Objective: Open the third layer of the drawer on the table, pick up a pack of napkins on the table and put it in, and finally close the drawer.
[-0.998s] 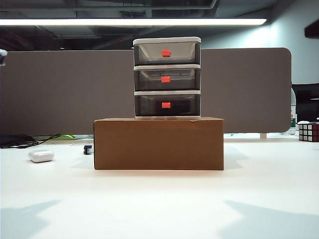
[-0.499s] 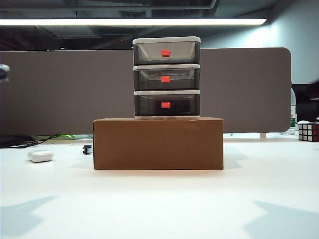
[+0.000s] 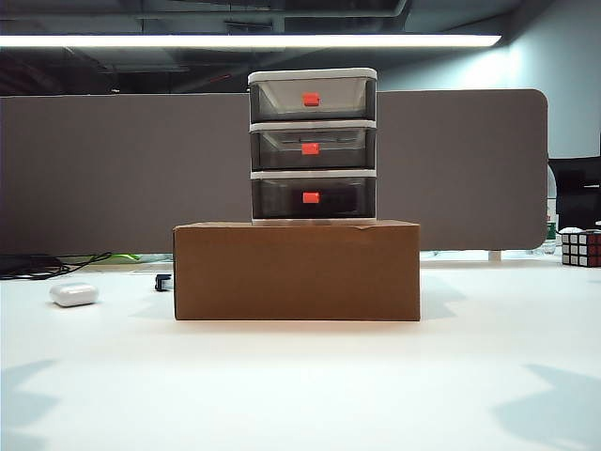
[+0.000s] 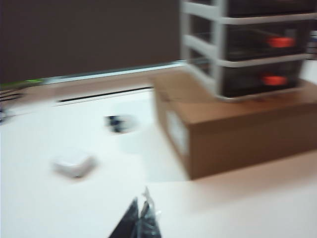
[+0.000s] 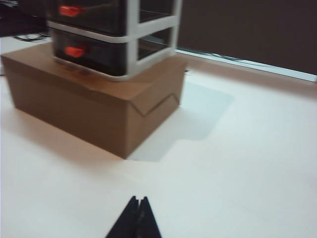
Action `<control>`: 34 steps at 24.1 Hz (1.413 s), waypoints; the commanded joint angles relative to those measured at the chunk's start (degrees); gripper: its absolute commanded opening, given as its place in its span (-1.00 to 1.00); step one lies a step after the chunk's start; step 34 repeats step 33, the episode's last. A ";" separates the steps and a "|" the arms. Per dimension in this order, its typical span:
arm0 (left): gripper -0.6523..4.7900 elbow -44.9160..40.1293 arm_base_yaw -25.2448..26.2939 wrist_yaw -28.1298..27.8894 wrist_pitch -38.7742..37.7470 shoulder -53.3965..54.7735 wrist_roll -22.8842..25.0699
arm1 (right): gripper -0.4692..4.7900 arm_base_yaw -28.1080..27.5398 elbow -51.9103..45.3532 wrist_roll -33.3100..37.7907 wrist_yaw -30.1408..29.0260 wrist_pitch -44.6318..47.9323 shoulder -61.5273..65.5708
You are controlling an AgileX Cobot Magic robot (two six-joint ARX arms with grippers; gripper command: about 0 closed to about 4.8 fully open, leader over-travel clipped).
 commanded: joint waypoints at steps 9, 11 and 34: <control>-0.78 0.22 23.12 15.45 1.29 0.17 0.87 | -0.84 -12.72 -0.35 -0.48 -4.00 1.68 -0.13; -0.78 0.24 24.15 16.06 1.66 0.17 -1.07 | -0.84 -12.79 -0.35 -0.31 -3.98 2.45 -0.13; -0.78 0.24 24.20 17.38 -7.61 0.17 -5.07 | -0.84 -12.79 -0.35 -0.17 -3.91 3.21 -0.13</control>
